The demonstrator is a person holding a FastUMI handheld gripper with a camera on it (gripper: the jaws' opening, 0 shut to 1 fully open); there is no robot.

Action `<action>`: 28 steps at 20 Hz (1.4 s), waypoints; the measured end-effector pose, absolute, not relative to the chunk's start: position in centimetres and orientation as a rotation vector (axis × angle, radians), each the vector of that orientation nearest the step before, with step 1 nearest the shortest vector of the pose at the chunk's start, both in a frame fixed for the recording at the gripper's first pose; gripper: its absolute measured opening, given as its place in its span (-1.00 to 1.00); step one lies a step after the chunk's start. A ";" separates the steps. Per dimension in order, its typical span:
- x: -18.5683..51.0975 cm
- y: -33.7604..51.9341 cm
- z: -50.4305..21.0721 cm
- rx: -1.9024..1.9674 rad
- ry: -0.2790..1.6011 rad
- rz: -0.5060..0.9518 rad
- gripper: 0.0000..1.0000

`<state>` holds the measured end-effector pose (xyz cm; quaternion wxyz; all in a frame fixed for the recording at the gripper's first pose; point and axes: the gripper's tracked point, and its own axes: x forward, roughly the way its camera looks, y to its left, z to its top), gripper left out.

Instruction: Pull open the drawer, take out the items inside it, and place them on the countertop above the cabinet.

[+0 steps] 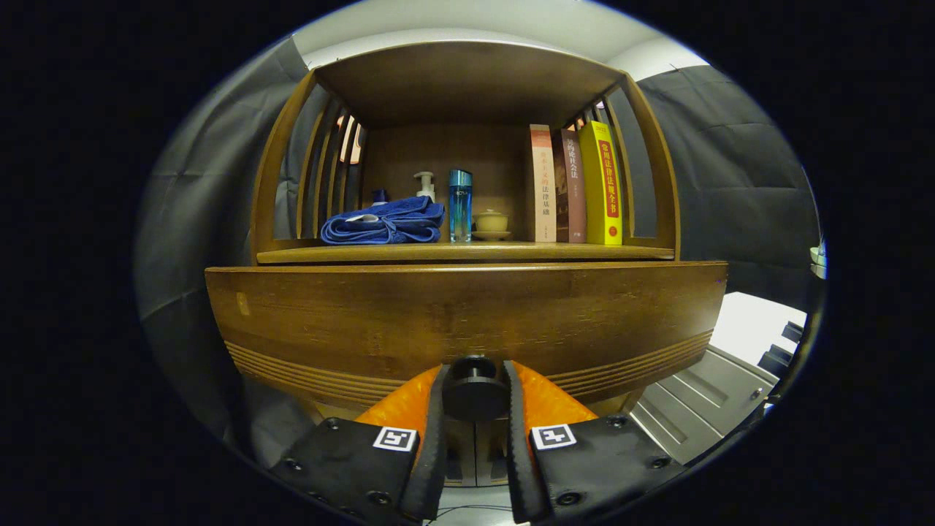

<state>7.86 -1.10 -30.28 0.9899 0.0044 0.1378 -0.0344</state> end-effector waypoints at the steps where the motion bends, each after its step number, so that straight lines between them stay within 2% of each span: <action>1: 7.3 -1.1 -30.2 -0.001 0.285 -0.069 -0.12; 11: 2.8 -0.9 -30.2 -0.028 0.372 -0.076 -0.13; 21: 1.5 -1.4 -29.8 -0.018 0.368 -0.092 -0.11; 22: 1.4 -1.5 -29.7 -0.019 0.365 -0.097 -0.05; 28: 0.6 -0.5 -28.7 -0.089 0.395 -0.117 0.67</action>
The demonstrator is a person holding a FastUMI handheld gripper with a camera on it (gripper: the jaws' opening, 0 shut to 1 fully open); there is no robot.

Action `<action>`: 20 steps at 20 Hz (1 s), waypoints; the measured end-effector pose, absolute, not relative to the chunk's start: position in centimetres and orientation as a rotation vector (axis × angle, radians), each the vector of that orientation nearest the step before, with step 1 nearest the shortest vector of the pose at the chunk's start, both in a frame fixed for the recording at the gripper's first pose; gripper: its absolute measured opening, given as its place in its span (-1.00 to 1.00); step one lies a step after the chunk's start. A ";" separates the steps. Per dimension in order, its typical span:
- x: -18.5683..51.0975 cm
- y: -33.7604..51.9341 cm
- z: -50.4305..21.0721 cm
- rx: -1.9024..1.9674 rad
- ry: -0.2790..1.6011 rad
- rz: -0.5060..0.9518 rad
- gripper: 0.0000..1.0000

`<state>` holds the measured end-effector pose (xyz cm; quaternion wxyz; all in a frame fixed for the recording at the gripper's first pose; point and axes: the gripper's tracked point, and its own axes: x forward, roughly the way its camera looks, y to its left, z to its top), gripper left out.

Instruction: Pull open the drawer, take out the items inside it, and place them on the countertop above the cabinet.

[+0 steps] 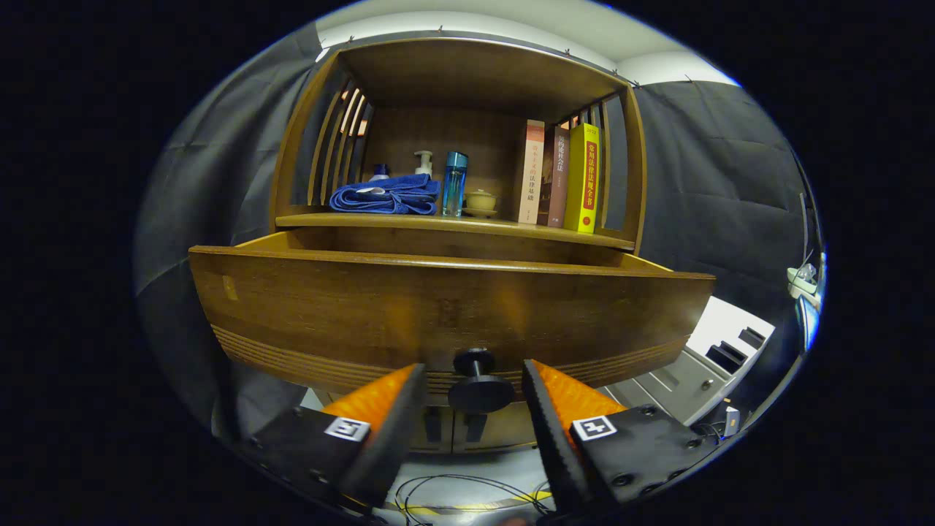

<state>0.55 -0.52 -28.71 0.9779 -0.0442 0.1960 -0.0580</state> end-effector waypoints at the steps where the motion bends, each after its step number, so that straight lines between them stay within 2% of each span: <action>1: 0.1 -0.3 -28.0 -0.093 0.393 -0.122 0.79; 2: -0.3 -0.2 -27.0 -0.099 0.388 -0.125 0.91; 4: -0.9 -0.3 -24.2 -0.121 0.365 -0.141 0.96; 8: 0.2 -1.2 -16.2 -0.150 0.284 -0.163 0.96; 12: 5.2 -3.9 -12.3 -0.177 0.380 -0.244 0.96; 16: 11.4 -6.2 -16.6 -0.148 0.623 -0.295 0.97; 20: 13.6 -6.1 -26.1 -0.112 0.905 -0.226 0.94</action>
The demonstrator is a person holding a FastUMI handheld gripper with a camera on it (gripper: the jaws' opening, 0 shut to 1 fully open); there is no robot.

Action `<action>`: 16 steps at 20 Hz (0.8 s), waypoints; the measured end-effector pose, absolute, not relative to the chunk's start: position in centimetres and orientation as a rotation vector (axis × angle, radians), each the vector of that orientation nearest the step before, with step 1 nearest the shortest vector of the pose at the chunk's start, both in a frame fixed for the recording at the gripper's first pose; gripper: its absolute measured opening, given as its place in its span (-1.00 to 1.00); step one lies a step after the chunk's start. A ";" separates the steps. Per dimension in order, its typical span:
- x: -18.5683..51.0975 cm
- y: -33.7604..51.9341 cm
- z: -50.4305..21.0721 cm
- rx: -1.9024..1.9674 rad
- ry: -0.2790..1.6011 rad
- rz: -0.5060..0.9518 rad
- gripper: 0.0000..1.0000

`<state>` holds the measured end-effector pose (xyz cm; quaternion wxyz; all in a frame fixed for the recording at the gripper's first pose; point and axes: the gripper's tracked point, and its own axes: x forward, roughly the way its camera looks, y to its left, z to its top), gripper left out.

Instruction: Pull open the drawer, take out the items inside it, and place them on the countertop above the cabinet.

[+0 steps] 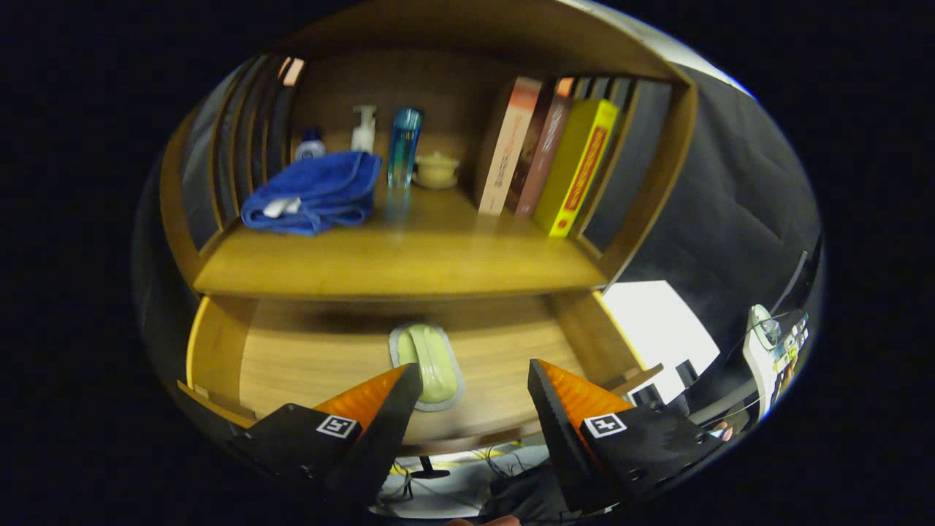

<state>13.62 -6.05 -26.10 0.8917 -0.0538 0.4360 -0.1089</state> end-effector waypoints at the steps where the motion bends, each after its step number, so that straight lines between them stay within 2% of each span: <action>1: 14.1 -5.5 -27.9 -0.072 0.932 -0.204 0.94; 5: 15.0 -5.5 -31.9 -0.023 0.994 -0.174 0.95; 11: 16.3 -6.2 -33.8 0.016 1.001 -0.174 0.90; 16: 16.9 -4.6 -34.8 0.011 1.011 -0.110 0.30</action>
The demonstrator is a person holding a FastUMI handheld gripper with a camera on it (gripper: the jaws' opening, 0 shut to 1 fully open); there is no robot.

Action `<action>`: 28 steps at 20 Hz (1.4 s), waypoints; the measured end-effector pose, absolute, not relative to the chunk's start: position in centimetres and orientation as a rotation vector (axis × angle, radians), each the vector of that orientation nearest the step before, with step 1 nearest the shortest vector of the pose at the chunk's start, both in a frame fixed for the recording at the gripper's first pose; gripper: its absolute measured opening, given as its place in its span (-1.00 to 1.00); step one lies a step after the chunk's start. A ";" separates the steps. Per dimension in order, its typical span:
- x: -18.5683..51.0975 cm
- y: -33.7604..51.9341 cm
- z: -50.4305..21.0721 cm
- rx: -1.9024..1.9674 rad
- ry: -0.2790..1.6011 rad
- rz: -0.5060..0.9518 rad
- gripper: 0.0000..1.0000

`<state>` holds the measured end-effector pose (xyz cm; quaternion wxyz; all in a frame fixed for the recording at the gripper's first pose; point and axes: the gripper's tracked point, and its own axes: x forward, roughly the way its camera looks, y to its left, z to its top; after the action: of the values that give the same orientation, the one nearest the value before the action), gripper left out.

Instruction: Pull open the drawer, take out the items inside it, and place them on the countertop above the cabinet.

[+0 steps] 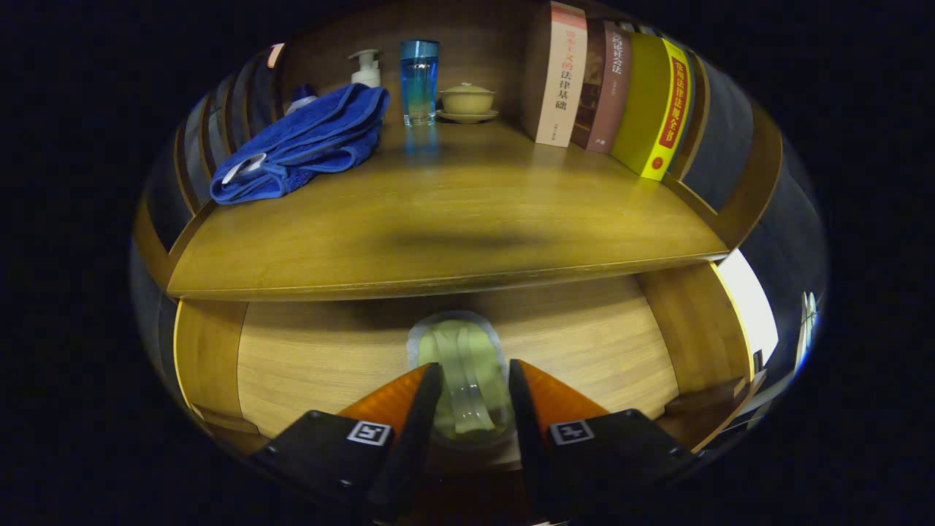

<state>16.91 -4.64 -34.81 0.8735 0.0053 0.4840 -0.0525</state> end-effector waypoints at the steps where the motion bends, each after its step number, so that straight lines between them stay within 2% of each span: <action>1: 17.0 -4.3 -34.8 0.006 1.006 -0.097 0.02; 2: 16.8 -4.3 -34.9 -0.008 1.009 -0.091 -0.13; 3: 17.0 -4.2 -34.7 -0.015 0.999 -0.097 -0.44; 7: 16.1 -3.8 -33.6 0.006 0.985 -0.118 -0.45; 20: 14.6 -2.9 -21.8 0.003 0.823 -0.161 -0.45; 28: 19.8 -5.8 -15.5 -0.038 0.731 -0.195 -0.45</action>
<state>19.83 -5.84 -15.54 0.9291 -0.0188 0.3569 -0.0953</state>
